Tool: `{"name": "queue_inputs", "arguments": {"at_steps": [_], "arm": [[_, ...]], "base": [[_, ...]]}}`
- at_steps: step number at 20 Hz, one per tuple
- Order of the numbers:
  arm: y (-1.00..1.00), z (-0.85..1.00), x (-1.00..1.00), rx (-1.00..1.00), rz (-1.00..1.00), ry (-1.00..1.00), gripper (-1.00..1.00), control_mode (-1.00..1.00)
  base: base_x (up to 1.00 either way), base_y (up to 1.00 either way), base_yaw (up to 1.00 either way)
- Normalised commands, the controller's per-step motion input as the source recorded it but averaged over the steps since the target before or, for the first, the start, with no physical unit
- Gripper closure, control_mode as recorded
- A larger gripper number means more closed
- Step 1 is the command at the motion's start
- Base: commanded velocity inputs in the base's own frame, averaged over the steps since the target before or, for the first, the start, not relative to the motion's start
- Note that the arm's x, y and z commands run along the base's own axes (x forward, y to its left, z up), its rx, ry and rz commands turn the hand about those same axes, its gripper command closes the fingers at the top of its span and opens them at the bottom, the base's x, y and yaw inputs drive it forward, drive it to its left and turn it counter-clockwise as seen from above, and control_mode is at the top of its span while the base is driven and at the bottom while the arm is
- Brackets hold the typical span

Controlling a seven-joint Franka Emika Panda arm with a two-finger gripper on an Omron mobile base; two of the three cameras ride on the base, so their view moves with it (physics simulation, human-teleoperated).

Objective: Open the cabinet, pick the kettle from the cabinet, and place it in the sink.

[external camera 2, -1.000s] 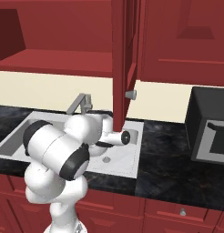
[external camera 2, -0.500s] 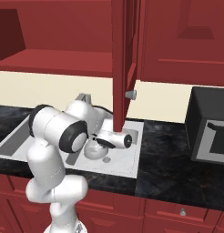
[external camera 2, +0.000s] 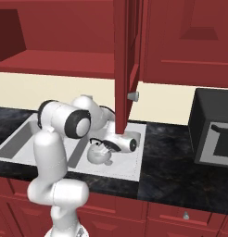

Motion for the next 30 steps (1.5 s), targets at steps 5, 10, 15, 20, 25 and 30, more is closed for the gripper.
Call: {"name": "queue_inputs", "arguments": {"at_steps": [5, 10, 15, 20, 25, 30], "arm": [[0.00, -0.31, 0.25, 0.00, 0.06, 0.00, 1.00, -1.00], [0.00, -0.31, 0.20, 0.00, 0.05, 0.00, 1.00, -1.00], [0.01, -0.31, 0.10, 0.00, 0.06, 0.00, 1.00, -1.00], [0.15, -0.32, -0.20, 0.00, 0.09, -0.02, 1.00, -1.00], [0.13, -0.33, -0.16, 0.00, 0.05, -0.05, 1.00, -1.00], [0.05, -0.25, -0.11, -0.01, 0.00, -0.09, -1.00, -1.00]], "base": [[0.00, 0.00, 0.00], [0.00, 0.00, 0.00], [0.00, 0.00, 0.00], [0.00, 0.00, 0.00], [0.00, 0.00, 0.00], [0.00, 0.00, 0.00]]}}
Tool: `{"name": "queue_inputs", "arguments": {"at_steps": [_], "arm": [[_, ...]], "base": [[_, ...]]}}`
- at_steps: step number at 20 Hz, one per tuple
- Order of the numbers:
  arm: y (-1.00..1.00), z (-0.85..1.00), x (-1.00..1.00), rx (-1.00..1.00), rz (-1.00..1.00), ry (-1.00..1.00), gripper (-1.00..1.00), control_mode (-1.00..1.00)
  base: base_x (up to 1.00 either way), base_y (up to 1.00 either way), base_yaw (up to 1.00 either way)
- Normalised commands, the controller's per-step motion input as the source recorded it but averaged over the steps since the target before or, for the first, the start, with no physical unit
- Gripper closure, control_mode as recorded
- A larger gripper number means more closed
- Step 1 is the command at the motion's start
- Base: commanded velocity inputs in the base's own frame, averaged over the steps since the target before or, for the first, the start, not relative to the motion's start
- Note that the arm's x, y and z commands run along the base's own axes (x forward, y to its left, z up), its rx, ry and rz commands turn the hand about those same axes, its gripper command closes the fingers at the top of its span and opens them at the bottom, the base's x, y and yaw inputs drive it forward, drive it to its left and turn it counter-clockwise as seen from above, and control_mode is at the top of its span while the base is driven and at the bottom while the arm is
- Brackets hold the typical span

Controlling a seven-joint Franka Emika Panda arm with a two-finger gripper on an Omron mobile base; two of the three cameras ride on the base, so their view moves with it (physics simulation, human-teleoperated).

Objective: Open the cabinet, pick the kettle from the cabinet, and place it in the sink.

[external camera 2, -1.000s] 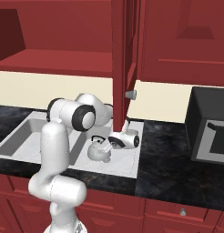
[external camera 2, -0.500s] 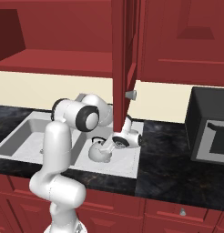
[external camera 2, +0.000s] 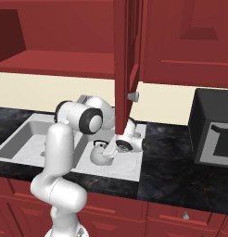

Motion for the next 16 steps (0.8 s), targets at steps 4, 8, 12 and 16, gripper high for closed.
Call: {"name": "queue_inputs", "arguments": {"at_steps": [4, 8, 12, 16], "arm": [[0.00, -0.20, -0.10, 0.00, 0.00, -0.02, -1.00, -1.00], [0.00, -0.15, -0.05, 0.00, 0.00, 0.00, -1.00, -1.00], [-0.01, -0.14, -0.08, 0.00, 0.00, 0.00, -1.00, -1.00], [-0.01, -0.13, -0.16, 0.00, 0.00, 0.00, -1.00, -1.00]], "base": [[0.00, 0.00, 0.00], [0.00, 0.00, 0.00], [0.00, 0.00, 0.00], [0.00, 0.00, 0.00]]}}
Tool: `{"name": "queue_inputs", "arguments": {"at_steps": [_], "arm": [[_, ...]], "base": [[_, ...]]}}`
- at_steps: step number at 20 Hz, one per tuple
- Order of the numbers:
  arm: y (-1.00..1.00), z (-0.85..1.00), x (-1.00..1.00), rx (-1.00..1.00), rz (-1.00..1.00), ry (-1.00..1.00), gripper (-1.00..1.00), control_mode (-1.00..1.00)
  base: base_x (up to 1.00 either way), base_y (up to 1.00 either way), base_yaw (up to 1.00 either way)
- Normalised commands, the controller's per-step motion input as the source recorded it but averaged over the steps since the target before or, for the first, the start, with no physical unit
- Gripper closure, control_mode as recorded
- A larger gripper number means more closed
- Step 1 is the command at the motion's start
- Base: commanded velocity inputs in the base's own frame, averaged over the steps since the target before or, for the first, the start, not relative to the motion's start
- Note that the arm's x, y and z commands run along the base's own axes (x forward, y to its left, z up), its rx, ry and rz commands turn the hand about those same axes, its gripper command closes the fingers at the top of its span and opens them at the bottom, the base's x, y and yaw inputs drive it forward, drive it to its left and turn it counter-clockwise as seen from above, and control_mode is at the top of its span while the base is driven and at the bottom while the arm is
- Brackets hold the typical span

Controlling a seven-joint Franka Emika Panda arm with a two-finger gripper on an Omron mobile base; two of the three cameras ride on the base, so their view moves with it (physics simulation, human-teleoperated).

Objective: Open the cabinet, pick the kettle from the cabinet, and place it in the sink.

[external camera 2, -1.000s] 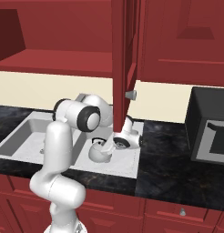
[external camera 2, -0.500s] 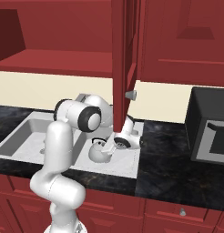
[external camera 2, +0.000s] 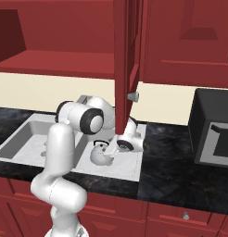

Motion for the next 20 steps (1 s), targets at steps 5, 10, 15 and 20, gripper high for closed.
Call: {"name": "queue_inputs", "arguments": {"at_steps": [5, 10, 15, 20], "arm": [[-0.09, 0.00, -0.15, 0.00, -0.02, 0.02, -1.00, -1.00], [-0.03, 0.01, -0.13, 0.02, -0.10, 0.07, -1.00, -1.00], [-0.04, 0.05, -0.13, 0.05, -0.13, 0.07, -1.00, -1.00], [-0.06, 0.15, -0.08, 0.01, -0.12, 0.05, -1.00, -1.00]], "base": [[0.00, 0.00, 0.00], [0.00, 0.00, 0.00], [0.00, 0.00, 0.00], [0.00, 0.00, 0.00]]}}
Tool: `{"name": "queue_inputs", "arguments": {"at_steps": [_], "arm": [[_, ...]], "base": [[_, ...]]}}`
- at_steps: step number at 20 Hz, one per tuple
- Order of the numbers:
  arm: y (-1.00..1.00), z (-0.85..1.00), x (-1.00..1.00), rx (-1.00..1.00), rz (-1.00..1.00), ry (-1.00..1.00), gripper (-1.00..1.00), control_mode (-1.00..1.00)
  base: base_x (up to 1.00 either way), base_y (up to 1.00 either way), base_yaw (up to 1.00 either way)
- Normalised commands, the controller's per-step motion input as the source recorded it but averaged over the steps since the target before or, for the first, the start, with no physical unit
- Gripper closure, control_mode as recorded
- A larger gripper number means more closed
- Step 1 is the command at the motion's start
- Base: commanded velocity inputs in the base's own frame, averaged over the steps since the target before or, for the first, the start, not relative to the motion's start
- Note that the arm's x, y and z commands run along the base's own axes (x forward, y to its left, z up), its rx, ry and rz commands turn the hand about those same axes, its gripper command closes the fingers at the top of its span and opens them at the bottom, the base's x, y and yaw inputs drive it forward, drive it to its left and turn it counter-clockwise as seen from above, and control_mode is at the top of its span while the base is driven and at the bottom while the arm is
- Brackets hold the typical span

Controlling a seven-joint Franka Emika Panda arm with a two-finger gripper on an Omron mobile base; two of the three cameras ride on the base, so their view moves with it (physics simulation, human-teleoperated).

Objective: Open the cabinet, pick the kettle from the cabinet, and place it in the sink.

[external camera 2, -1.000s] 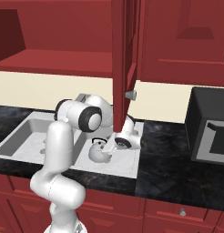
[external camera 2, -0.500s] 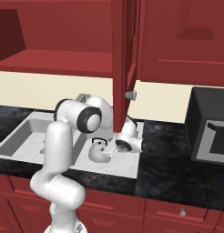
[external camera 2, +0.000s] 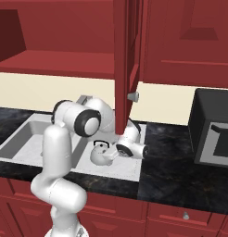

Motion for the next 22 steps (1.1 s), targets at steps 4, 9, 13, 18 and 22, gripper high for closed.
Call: {"name": "queue_inputs", "arguments": {"at_steps": [4, 9, 13, 18, 22], "arm": [[-0.10, 0.24, -0.08, 0.00, -0.09, 0.05, -1.00, -1.00], [-0.11, 0.19, -0.17, 0.00, -0.08, 0.07, -1.00, -1.00], [-0.02, 0.19, -0.30, 0.00, -0.06, 0.01, -1.00, -1.00], [0.04, 0.28, -0.28, 0.00, -0.07, 0.00, -1.00, -1.00], [0.06, 0.34, -0.22, 0.00, -0.07, 0.00, -1.00, -1.00]], "base": [[0.00, 0.00, 0.00], [0.00, 0.00, 0.00], [0.00, 0.00, 0.00], [0.00, 0.00, 0.00], [0.00, 0.00, 0.00]]}}
